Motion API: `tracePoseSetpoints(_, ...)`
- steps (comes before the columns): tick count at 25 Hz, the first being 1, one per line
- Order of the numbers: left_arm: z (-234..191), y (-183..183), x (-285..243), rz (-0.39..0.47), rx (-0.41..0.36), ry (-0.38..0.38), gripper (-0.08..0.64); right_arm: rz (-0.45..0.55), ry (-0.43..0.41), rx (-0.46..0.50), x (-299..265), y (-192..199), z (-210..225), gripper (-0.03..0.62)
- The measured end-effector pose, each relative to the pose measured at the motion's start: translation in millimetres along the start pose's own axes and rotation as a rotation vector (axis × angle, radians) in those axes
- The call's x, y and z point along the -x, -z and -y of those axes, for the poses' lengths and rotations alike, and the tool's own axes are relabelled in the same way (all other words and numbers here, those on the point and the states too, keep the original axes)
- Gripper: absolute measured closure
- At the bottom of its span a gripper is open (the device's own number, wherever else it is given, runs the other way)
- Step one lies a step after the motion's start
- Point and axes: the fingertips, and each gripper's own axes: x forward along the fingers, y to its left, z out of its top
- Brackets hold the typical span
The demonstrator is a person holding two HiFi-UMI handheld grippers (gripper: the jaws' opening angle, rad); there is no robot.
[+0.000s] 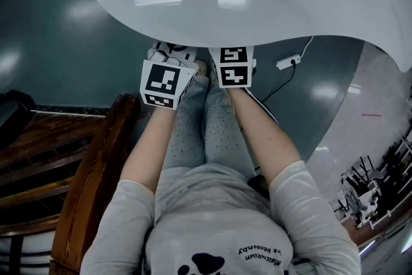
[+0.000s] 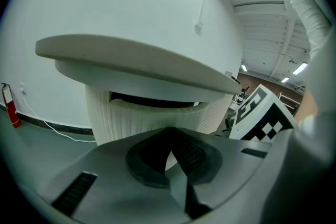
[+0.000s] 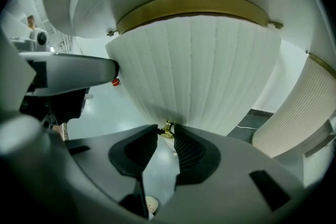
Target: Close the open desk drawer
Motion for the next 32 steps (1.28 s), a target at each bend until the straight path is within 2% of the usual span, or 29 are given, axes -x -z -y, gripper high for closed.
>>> tracePoseSetpoints(14,-13.0,-15.8,-17.1,0.049,0.000,-0.008,0.554,0.051,0.034,0.005,-10.1,-27.3,14.6,0.483)
tracePoseSetpoints(22,-13.4,-15.5,-16.2,0.056,-0.001,-0.002,0.554,0.058,0.040,0.012,-10.8,-27.4,13.4,0.483)
tracePoseSetpoints(32,-13.1,-17.3,-7.6,0.057,0.031,-0.032,0.554,0.085,0.044,0.021,8.3,-31.9,7.2,0.482)
